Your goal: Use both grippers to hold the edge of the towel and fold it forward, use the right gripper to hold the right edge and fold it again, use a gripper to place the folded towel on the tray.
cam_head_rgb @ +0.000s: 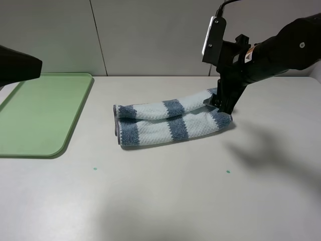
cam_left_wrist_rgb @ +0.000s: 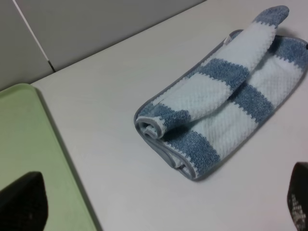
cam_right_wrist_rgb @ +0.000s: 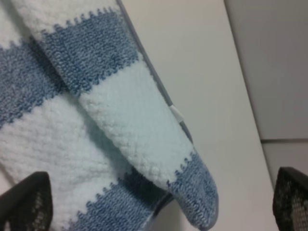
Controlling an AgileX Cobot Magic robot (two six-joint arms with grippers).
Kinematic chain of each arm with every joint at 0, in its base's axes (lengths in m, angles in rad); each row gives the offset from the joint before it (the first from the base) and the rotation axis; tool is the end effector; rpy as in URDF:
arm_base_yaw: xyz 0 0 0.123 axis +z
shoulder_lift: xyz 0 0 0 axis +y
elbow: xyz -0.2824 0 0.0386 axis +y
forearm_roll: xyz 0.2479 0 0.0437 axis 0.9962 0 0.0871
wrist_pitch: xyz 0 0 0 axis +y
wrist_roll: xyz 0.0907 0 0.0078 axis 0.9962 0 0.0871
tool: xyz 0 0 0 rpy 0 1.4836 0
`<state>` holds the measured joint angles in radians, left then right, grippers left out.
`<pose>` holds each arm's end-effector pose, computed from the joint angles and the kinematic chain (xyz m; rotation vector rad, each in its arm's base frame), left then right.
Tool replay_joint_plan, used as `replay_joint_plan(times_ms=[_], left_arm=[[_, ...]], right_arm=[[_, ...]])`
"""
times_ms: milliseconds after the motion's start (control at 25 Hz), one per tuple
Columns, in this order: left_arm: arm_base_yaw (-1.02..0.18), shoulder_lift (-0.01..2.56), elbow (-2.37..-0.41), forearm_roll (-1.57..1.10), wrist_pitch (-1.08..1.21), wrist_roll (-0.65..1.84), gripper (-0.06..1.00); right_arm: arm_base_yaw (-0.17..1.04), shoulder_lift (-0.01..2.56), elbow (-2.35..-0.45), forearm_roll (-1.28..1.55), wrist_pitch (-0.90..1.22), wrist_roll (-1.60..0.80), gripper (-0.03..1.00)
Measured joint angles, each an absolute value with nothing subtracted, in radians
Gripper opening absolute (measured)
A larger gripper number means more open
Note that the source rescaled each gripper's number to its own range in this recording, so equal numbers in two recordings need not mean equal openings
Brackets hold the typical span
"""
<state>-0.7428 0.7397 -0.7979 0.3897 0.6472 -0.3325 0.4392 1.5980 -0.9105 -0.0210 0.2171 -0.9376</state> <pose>0.1184 -0.0803 0.3601 0.5845 1.9449 -0.2446 0.2968 0.1390 0.2142 -1.5438 1.8413 -0.2491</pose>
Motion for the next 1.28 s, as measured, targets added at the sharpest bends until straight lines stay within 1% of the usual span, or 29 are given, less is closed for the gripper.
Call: replay_joint_plan(times_ms=[200, 400, 800, 1280], left_arm=[[-0.743, 0.74, -0.798, 0.39, 0.647, -0.332, 1.0], [-0.743, 0.74, -0.798, 0.39, 0.647, -0.332, 1.0], [-0.743, 0.74, -0.798, 0.39, 0.647, -0.332, 1.0], [-0.743, 0.74, -0.798, 0.39, 0.647, -0.332, 1.0]], right_arm=[[0.452, 1.672, -0.91, -0.021, 0.208, -0.941, 1.0], [0.514, 1.727, -0.926, -0.019, 0.162, -0.941, 1.0], [0.603, 1.876, -1.115, 0.009, 0.207, -0.902, 1.0], [0.625, 1.934, -1.137, -0.01, 0.218, -0.897, 1.0]])
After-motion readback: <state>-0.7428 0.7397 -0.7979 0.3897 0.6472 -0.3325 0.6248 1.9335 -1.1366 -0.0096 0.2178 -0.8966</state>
